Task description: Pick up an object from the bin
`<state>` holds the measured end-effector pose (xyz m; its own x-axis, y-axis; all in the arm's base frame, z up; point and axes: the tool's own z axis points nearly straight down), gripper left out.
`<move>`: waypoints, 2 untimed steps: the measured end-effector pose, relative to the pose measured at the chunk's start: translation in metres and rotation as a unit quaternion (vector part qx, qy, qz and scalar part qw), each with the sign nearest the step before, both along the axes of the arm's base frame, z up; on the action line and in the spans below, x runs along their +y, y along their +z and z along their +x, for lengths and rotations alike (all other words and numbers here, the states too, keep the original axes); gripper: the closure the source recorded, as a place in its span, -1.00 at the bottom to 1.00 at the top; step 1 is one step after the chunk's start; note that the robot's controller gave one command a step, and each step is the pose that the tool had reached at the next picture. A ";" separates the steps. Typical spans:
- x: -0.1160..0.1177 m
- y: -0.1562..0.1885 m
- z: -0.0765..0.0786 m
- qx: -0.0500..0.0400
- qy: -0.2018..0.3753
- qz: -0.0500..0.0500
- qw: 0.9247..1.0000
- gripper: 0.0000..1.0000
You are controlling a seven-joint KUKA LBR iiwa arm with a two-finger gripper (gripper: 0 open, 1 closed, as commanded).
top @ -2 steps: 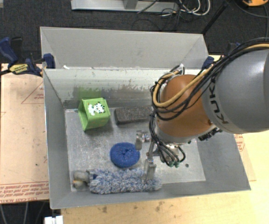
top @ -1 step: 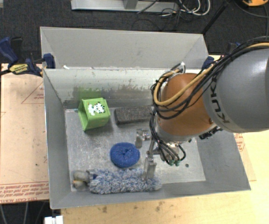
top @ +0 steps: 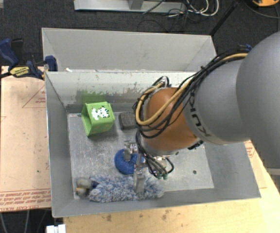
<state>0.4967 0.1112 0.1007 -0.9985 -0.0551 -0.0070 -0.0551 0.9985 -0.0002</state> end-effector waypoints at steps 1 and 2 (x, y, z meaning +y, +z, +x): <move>0.012 -0.012 0.000 0.003 0.009 0.000 1.000 -1.00; 0.019 -0.007 0.015 0.004 0.089 0.000 0.996 1.00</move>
Offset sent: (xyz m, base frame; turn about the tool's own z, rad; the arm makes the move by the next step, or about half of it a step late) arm 0.0149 0.0191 -0.0084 -0.1797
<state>0.5120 0.1306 0.0932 -0.9729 -0.2311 0.0007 -0.2311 0.9729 0.0007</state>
